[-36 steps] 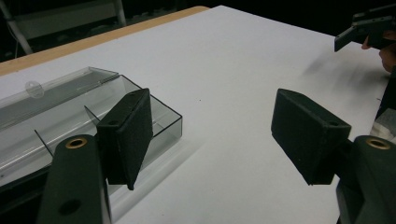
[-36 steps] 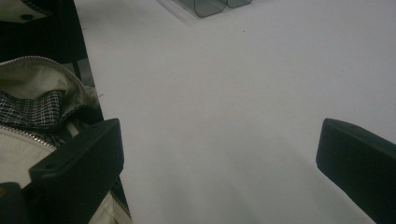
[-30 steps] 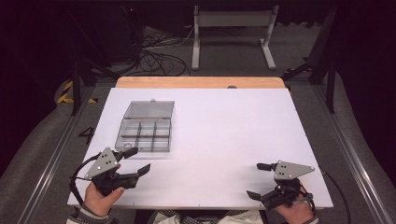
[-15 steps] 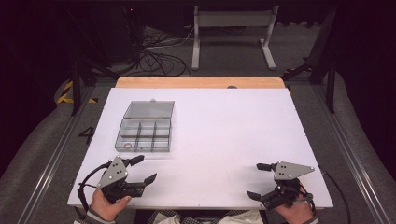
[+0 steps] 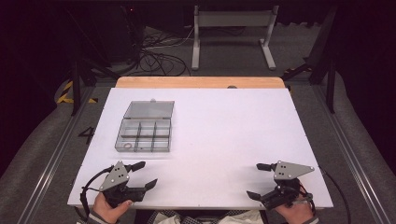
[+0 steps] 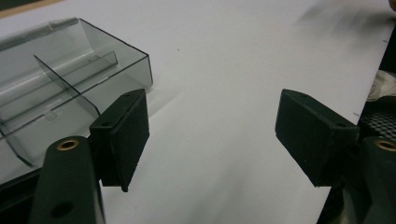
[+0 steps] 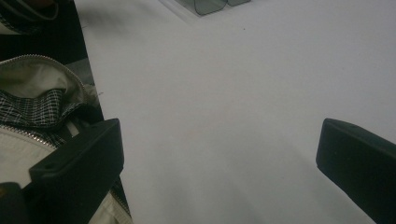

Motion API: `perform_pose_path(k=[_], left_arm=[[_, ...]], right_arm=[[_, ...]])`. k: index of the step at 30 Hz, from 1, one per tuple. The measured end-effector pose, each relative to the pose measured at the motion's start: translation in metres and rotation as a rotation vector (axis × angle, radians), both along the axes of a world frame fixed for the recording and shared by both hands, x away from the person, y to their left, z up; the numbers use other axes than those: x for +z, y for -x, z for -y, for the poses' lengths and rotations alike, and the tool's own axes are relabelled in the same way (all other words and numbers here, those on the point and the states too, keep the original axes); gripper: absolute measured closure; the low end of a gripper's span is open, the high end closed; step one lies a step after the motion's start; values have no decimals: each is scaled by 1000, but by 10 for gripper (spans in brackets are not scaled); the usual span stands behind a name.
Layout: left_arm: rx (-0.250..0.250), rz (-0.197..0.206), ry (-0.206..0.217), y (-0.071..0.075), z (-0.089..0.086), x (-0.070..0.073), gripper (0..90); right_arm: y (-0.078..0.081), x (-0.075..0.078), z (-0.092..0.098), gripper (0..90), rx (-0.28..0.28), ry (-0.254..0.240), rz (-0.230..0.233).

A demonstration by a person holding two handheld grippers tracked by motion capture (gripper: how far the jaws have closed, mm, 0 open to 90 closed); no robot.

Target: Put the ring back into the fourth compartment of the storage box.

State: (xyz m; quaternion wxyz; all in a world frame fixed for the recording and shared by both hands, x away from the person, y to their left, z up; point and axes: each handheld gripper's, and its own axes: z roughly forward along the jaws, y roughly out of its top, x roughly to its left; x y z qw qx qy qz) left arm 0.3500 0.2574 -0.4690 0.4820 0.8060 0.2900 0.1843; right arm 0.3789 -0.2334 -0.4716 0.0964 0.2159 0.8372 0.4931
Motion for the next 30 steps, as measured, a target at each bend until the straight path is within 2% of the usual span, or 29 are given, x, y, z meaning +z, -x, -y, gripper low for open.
perform_pose_path(k=[4,9,12,24,30], left_arm=[[2,-14,-12,-1,2,-4,266],[16,28,-47,3,5,0,266],[20,52,-41,6,5,3,266],[21,42,-31,6,5,3,265],[30,16,-36,5,4,3,265]], right_arm=[[0,-1,0,15,2,-1,-2],[-1,-1,0,15,0,-2,-5],[-1,-1,0,15,3,-1,-5],[-1,-1,-1,15,2,-1,-6],[-1,-1,0,15,2,-1,-8]])
